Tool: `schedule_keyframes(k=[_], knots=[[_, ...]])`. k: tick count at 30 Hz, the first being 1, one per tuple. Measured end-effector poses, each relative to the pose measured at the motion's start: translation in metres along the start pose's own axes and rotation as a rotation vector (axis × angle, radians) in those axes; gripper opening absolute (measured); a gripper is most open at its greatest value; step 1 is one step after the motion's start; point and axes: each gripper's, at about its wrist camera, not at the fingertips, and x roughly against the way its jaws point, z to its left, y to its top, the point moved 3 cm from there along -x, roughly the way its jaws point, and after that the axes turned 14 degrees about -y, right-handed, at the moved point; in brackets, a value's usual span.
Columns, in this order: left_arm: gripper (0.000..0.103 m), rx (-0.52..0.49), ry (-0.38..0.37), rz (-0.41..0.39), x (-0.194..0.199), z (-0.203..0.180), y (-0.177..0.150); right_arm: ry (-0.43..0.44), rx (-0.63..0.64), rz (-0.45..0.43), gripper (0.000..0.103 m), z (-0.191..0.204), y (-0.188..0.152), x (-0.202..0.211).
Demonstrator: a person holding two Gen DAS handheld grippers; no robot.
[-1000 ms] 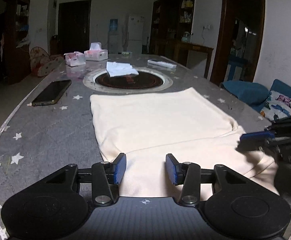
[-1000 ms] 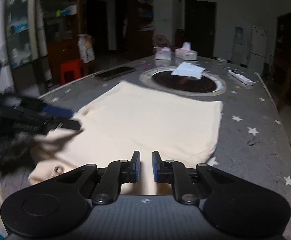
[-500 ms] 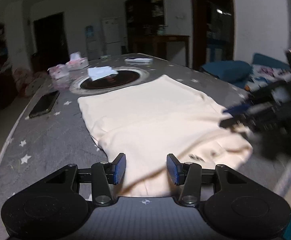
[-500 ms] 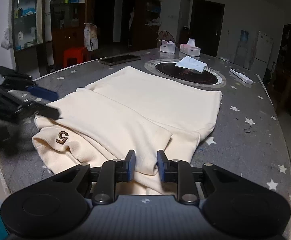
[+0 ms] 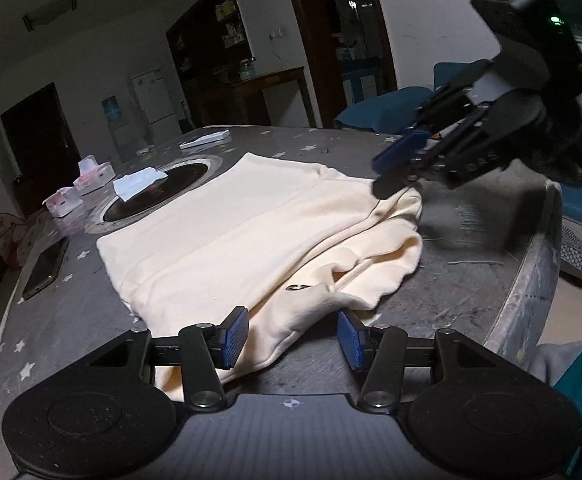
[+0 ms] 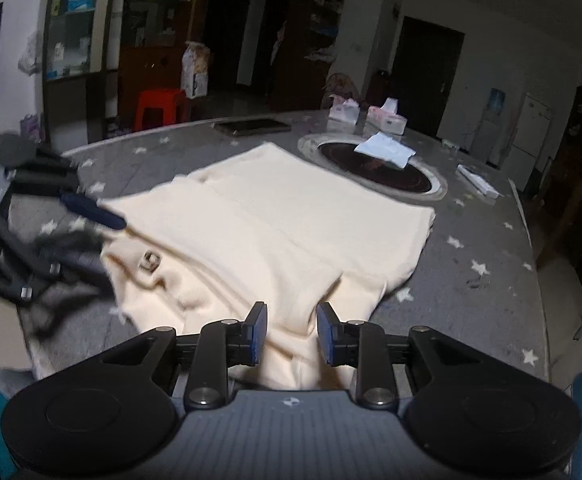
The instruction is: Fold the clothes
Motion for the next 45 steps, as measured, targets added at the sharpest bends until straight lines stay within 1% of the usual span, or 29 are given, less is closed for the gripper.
schedule_keyframes(k=[3, 6, 7, 8, 9, 12, 14, 17, 18, 19, 20, 21, 23, 24, 25, 27, 29, 31, 33, 36, 38, 39, 40, 42, 43, 45], knots=[[0.052, 0.011, -0.002, -0.003, 0.000, 0.000, -0.001, 0.011, -0.076, 0.029, 0.025, -0.009, 0.000, -0.015], [0.049, 0.009, -0.006, -0.005, -0.001, 0.000, -0.001, 0.003, -0.143, 0.043, 0.025, -0.015, -0.002, -0.024], [0.049, 0.008, -0.007, -0.005, -0.001, 0.000, -0.001, 0.002, -0.144, 0.044, 0.025, -0.015, -0.002, -0.026], [0.044, 0.007, -0.008, -0.007, -0.001, 0.000, -0.001, -0.009, -0.129, 0.049, 0.025, -0.013, -0.004, -0.029], [0.043, 0.006, -0.012, -0.009, -0.001, 0.000, 0.000, -0.022, -0.109, 0.055, 0.025, -0.011, -0.006, -0.031], [0.042, 0.001, -0.016, -0.023, 0.000, -0.001, 0.002, -0.025, -0.123, 0.064, 0.025, -0.016, -0.009, -0.034], [0.042, -0.003, -0.018, -0.025, -0.001, 0.000, 0.003, -0.028, -0.119, 0.050, 0.025, -0.017, -0.006, -0.029], [0.041, -0.018, -0.021, -0.028, -0.003, 0.000, 0.004, -0.012, -0.079, 0.035, 0.025, -0.015, -0.006, -0.019], [0.037, -0.023, -0.024, -0.030, -0.004, -0.001, 0.004, -0.008, -0.060, 0.033, 0.026, -0.014, -0.006, -0.015], [0.035, -0.027, -0.027, -0.030, -0.005, -0.001, 0.004, -0.004, -0.041, 0.031, 0.026, -0.012, -0.007, -0.012], [0.031, -0.030, -0.027, -0.030, -0.006, -0.001, 0.005, 0.001, -0.021, 0.029, 0.026, -0.011, -0.008, -0.008], [0.024, -0.032, -0.029, -0.031, -0.007, -0.001, 0.005, 0.005, -0.001, 0.027, 0.026, -0.009, -0.010, -0.004], [0.016, -0.031, -0.035, -0.033, -0.007, 0.000, 0.007, 0.017, 0.044, 0.017, 0.027, -0.005, -0.012, 0.004], [0.012, -0.028, -0.035, -0.034, -0.007, 0.001, 0.008, 0.022, 0.072, 0.011, 0.029, -0.001, -0.014, 0.008], [0.011, -0.024, -0.035, -0.039, -0.007, 0.002, 0.009, 0.028, 0.102, 0.004, 0.036, 0.002, -0.016, 0.012], [0.010, -0.011, -0.032, -0.050, -0.005, 0.006, 0.012, 0.040, 0.155, -0.005, 0.041, 0.009, -0.019, 0.018], [0.010, 0.008, -0.027, -0.063, -0.004, 0.013, 0.017, 0.052, 0.198, -0.010, 0.041, 0.016, -0.023, 0.020], [0.009, 0.023, -0.024, -0.074, -0.004, 0.018, 0.021, 0.063, 0.234, -0.019, 0.046, 0.024, -0.026, 0.020], [0.009, 0.038, -0.027, -0.081, -0.005, 0.023, 0.025, 0.058, 0.262, -0.048, 0.046, 0.032, -0.026, 0.018], [0.009, 0.060, -0.035, -0.084, -0.007, 0.029, 0.028, 0.058, 0.264, -0.082, 0.046, 0.041, -0.022, 0.011], [0.010, 0.073, -0.042, -0.084, -0.008, 0.032, 0.029, 0.070, 0.246, -0.086, 0.043, 0.045, -0.019, 0.003], [0.010, 0.075, -0.044, -0.084, -0.008, 0.031, 0.027, 0.080, 0.233, -0.080, 0.040, 0.046, -0.018, -0.002], [0.011, 0.072, -0.045, -0.082, -0.007, 0.030, 0.026, 0.091, 0.214, -0.072, 0.033, 0.046, -0.016, -0.006], [0.016, 0.064, -0.044, -0.075, -0.005, 0.028, 0.022, 0.112, 0.166, -0.048, 0.023, 0.043, -0.012, -0.011], [0.018, 0.054, -0.042, -0.071, -0.003, 0.026, 0.020, 0.119, 0.141, -0.039, 0.020, 0.039, -0.010, -0.013], [0.025, 0.033, -0.037, -0.063, 0.000, 0.022, 0.015, 0.123, 0.099, -0.027, 0.018, 0.032, -0.006, -0.015]])
